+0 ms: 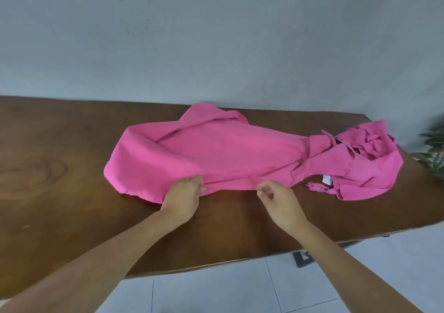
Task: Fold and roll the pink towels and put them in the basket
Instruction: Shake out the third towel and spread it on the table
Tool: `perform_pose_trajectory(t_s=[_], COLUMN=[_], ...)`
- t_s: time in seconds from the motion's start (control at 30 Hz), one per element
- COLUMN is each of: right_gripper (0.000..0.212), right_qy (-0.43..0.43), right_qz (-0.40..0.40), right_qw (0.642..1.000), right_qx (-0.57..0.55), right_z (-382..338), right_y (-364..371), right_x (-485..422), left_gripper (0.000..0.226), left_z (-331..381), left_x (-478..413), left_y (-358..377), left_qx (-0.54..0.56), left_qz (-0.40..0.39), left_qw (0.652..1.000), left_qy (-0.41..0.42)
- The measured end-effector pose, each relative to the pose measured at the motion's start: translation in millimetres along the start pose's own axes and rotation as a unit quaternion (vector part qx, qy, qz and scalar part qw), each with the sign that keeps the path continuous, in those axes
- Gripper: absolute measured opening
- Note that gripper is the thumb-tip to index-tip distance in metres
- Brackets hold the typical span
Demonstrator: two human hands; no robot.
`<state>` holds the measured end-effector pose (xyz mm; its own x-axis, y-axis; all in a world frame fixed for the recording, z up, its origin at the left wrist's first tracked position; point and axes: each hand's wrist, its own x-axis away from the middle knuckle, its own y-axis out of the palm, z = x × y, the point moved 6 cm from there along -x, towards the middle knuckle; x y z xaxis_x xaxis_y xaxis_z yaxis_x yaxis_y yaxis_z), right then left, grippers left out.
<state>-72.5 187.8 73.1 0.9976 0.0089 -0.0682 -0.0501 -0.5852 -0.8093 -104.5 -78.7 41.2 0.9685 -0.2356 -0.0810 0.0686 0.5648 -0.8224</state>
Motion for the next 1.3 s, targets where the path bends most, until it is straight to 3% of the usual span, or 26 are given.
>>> perform_pose_trajectory(t_s=[0.13, 0.33, 0.53, 0.77, 1.03, 1.17, 1.3], right_gripper=[0.027, 0.049, 0.043, 0.035, 0.022, 0.008, 0.019], right_qy=[-0.090, -0.165, -0.217, -0.229, -0.239, -0.225, -0.195], right_qz=[0.061, 0.087, 0.143, 0.131, 0.138, 0.113, 0.071], right_qw=[0.994, 0.980, 0.958, 0.946, 0.934, 0.946, 0.966], right_qx=[0.017, 0.068, 0.121, 0.189, 0.226, 0.203, 0.154], right_z=[-14, -33, -41, -44, -84, -111, -129], right_y=[9, 18, 20, 30, 47, 67, 74], right_x=[38, 75, 96, 102, 110, 118, 129], left_gripper=[0.011, 0.019, 0.023, 0.032, 0.055, 0.056, 0.056], left_z=[12, 32, 45, 25, -14, -48, -89], left_x=[27, 76, 135, 194, 234, 250, 264], left_y=[-7, -35, -58, -73, -98, -118, -131], left_qx=[0.070, 0.118, 0.098, 0.086, 0.118, 0.108, 0.089], left_qz=[-0.004, 0.038, 0.069, 0.089, 0.076, 0.061, 0.047], left_qw=[0.997, 0.991, 0.991, 0.990, 0.990, 0.992, 0.994], left_qy=[-0.039, -0.059, -0.060, -0.070, -0.025, -0.021, -0.036])
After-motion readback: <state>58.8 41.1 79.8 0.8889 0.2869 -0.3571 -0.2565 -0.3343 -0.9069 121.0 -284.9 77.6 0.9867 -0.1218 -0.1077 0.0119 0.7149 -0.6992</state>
